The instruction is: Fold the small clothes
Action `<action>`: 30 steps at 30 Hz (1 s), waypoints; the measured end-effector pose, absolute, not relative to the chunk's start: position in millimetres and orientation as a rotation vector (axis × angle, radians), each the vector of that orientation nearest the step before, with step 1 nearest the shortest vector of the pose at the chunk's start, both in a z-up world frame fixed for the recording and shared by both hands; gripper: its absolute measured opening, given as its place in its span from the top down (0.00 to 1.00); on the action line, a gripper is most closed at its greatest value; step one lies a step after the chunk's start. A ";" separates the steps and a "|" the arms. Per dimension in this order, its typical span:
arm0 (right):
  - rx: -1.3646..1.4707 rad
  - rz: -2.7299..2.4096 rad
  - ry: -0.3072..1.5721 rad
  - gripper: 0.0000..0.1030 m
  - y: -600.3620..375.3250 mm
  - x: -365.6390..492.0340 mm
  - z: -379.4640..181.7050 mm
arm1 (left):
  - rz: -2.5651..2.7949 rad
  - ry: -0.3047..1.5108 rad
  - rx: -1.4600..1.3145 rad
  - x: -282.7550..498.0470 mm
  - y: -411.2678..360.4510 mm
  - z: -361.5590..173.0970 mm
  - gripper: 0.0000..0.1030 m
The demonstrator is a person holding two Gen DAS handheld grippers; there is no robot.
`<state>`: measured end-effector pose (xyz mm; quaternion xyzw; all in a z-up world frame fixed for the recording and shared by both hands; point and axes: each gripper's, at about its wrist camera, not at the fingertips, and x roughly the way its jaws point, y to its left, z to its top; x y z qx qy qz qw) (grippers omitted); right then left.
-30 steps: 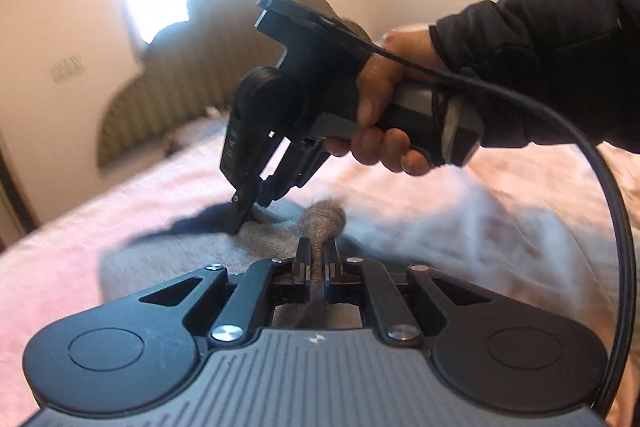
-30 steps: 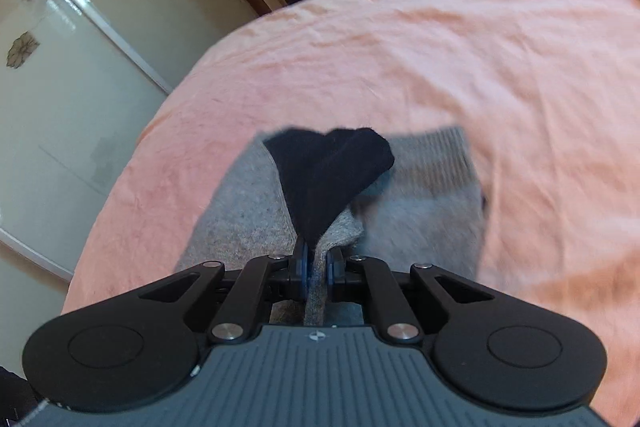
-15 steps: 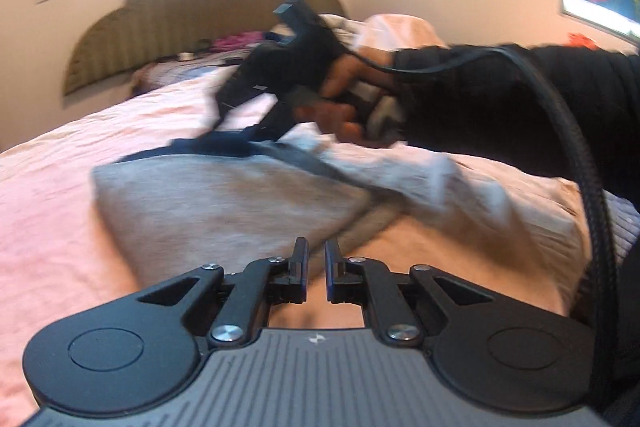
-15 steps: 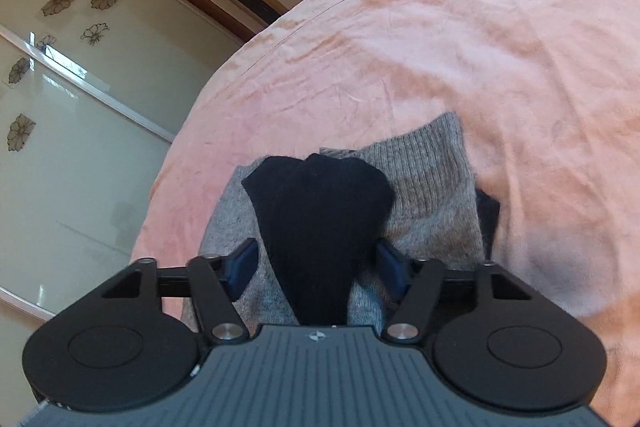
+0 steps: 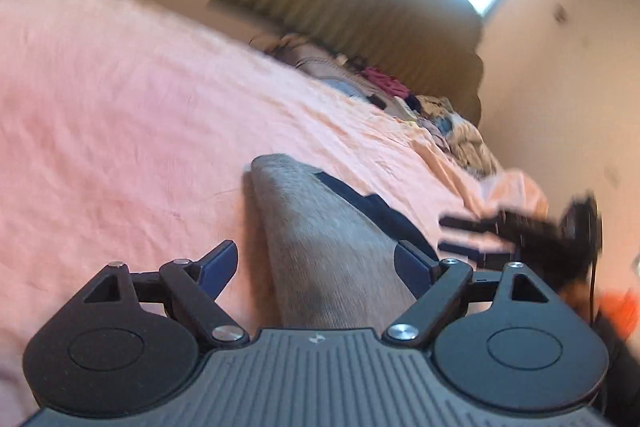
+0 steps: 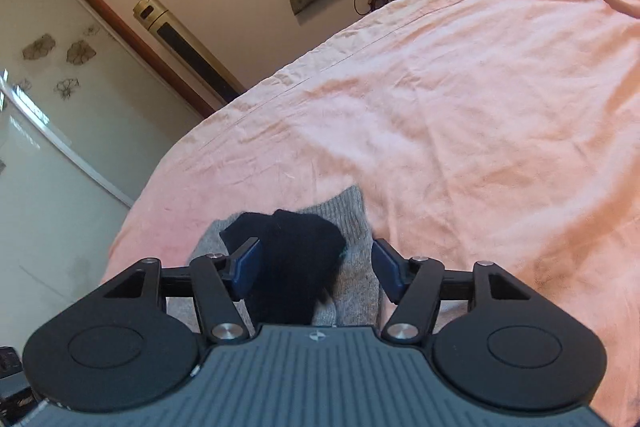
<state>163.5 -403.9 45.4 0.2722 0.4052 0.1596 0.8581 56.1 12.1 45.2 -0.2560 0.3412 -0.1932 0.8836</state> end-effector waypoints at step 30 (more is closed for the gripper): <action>0.569 0.464 0.908 0.10 -276.4 204.7 38.5 | -0.308 0.880 -0.577 141.4 91.4 38.8 0.48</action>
